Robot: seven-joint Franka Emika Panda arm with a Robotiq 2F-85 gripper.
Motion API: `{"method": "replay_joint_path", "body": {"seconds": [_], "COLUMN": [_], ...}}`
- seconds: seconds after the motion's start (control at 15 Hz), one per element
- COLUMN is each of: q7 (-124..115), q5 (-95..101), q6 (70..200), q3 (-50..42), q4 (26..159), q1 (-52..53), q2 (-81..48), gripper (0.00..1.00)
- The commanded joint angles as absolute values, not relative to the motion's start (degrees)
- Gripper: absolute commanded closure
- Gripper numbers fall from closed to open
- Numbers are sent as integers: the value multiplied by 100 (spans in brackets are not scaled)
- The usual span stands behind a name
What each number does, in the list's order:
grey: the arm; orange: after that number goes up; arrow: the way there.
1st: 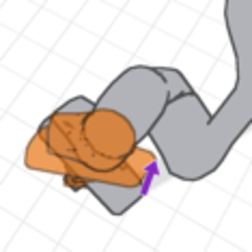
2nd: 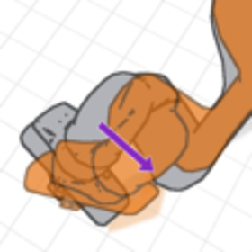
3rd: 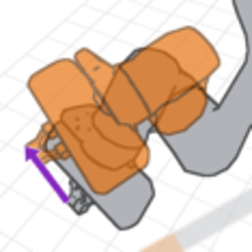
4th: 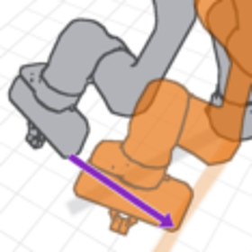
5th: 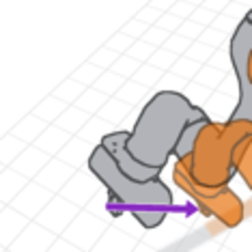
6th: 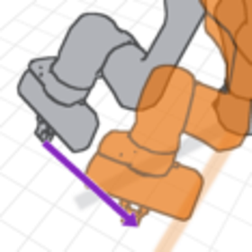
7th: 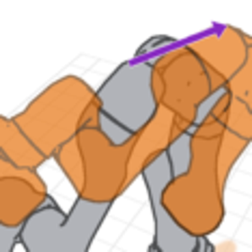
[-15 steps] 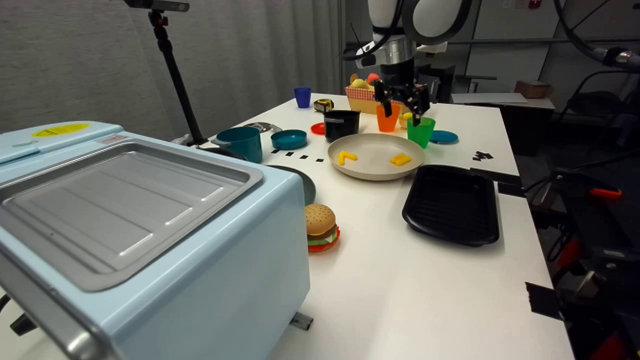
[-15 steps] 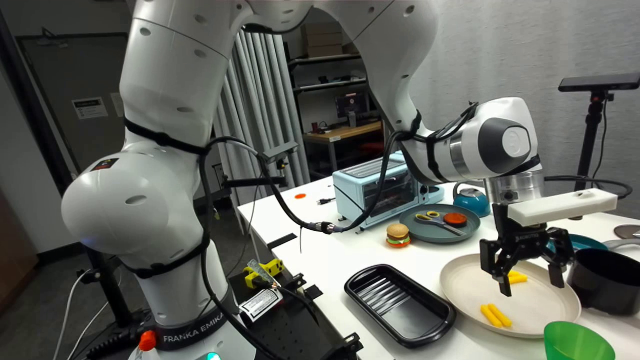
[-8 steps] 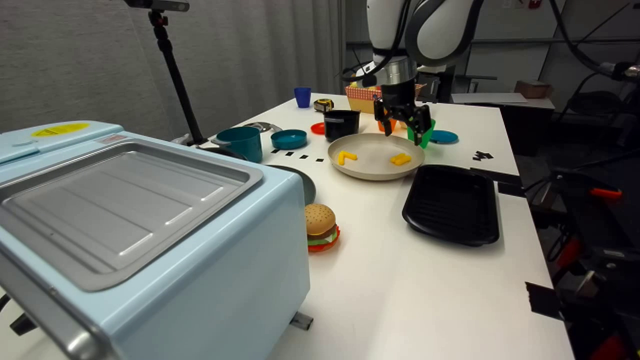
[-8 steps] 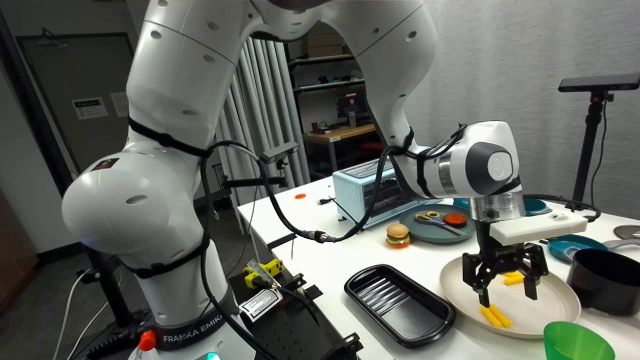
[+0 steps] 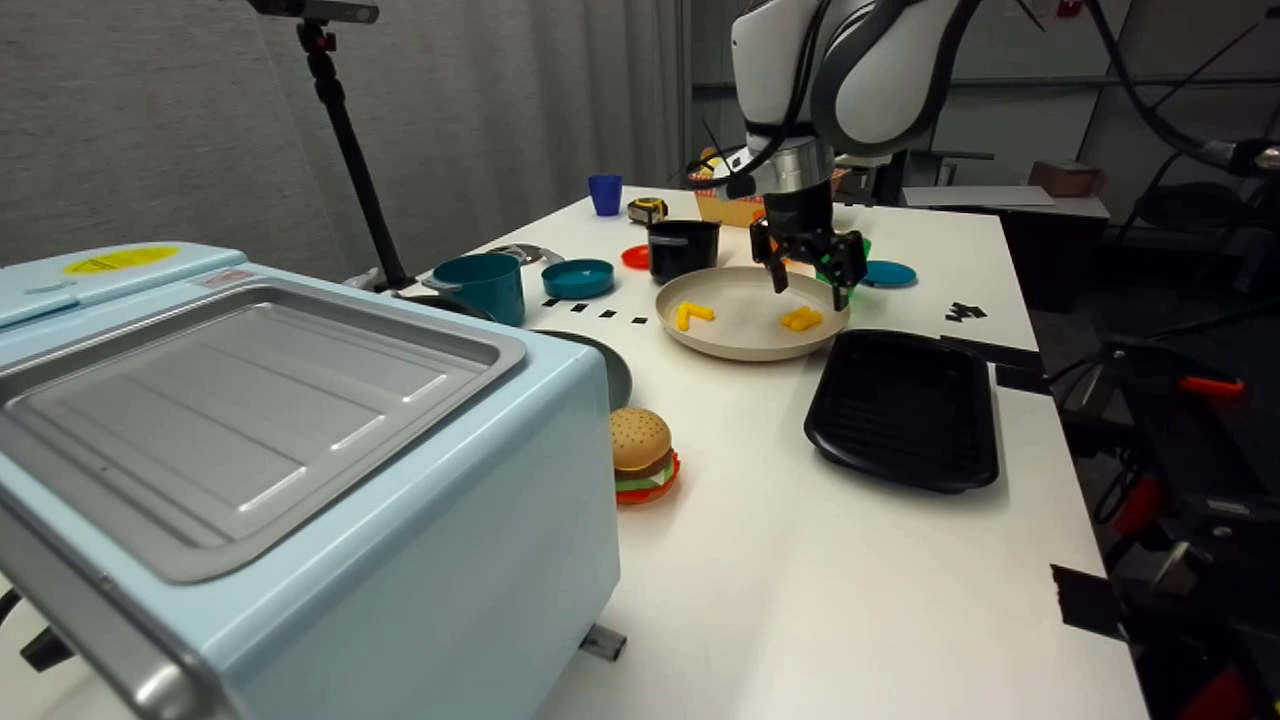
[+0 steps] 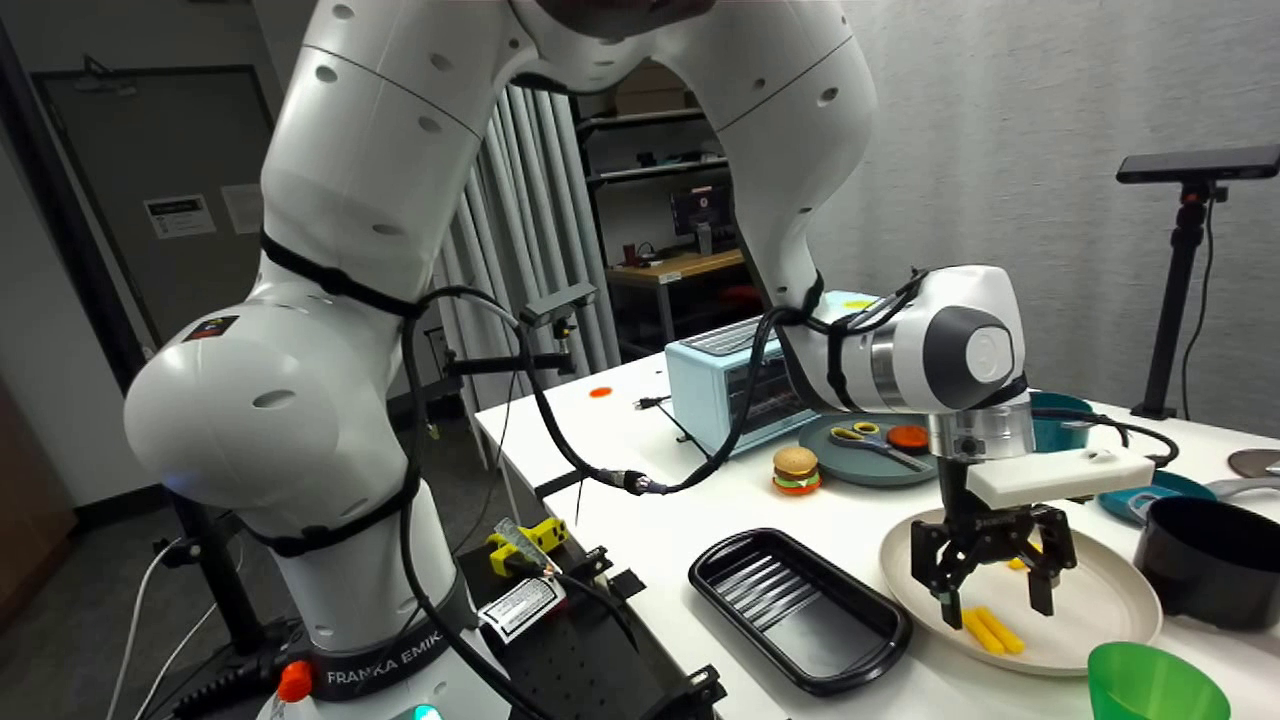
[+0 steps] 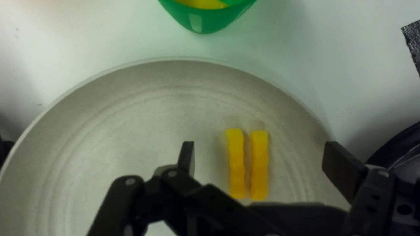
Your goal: Put the chips in the green cup
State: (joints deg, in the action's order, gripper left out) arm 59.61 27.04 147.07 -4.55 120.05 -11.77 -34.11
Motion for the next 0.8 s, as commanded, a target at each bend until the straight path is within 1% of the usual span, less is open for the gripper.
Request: {"method": "replay_joint_path", "body": {"seconds": [0.0, 0.73], "q7": [6002, 5993], "q5": [2716, 2705], "q6": [14856, 14787], "q3": [-497, -489], "q4": [11998, 11715], "q1": [-1133, -1061], "q2": [-3543, -3789], "gripper": [0, 2]}}
